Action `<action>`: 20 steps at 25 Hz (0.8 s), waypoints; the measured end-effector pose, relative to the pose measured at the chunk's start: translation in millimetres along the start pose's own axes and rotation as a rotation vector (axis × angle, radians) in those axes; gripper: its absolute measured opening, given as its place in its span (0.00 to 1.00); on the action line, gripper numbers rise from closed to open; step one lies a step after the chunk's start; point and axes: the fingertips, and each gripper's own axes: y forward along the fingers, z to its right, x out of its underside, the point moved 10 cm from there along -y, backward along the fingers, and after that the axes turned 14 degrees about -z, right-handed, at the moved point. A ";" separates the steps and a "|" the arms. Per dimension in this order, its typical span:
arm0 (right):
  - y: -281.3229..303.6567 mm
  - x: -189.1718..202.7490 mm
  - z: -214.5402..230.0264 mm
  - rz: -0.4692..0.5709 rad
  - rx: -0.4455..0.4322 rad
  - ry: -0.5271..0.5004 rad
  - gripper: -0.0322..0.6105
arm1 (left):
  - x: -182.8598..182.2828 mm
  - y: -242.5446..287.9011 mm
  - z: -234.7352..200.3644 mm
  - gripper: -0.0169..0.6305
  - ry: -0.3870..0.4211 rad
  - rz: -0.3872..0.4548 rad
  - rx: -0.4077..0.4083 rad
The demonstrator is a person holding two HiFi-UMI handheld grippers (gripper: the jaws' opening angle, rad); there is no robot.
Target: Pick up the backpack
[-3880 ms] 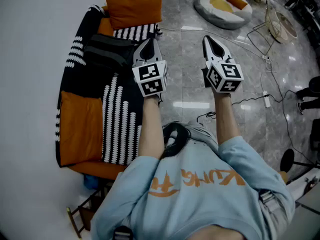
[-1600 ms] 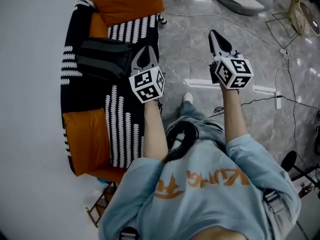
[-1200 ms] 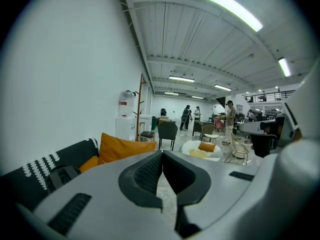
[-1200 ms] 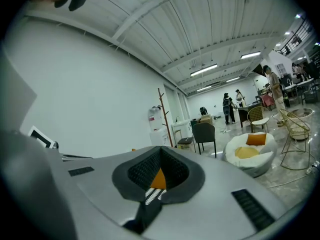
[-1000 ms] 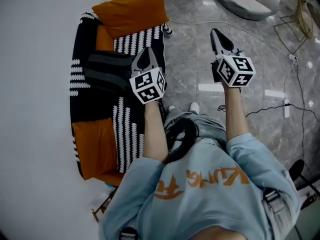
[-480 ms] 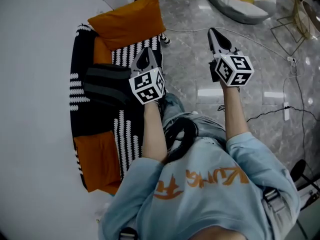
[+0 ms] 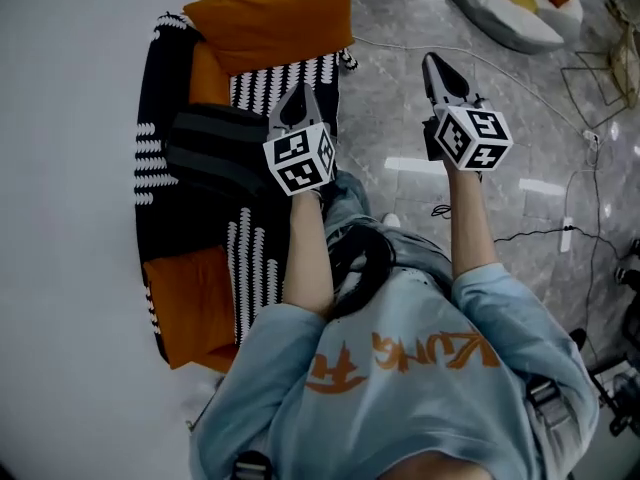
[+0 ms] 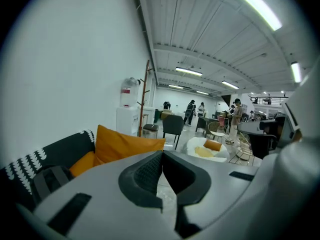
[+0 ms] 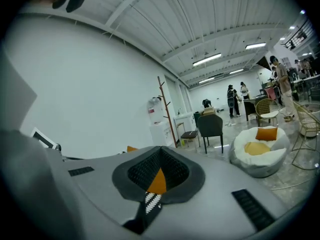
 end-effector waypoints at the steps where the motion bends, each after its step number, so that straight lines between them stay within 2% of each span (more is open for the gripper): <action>1: 16.2 -2.2 -5.9 -0.020 -0.020 -0.013 0.05 | 1.1 5.4 -11.3 0.06 -0.022 -0.010 -0.016; 6: 99.8 -21.8 -59.1 -0.081 -0.139 -0.087 0.05 | 0.0 13.7 -93.6 0.06 -0.153 -0.014 -0.118; 9: 150.4 -27.9 -109.0 -0.109 -0.230 -0.134 0.05 | 5.2 5.9 -154.3 0.06 -0.240 -0.007 -0.199; 14: 229.9 -32.5 -202.2 -0.219 -0.438 -0.275 0.05 | 30.5 -24.6 -238.3 0.06 -0.446 0.016 -0.379; 20: 286.7 -26.3 -304.3 -0.283 -0.599 -0.383 0.05 | 55.7 -55.1 -319.1 0.06 -0.603 0.032 -0.496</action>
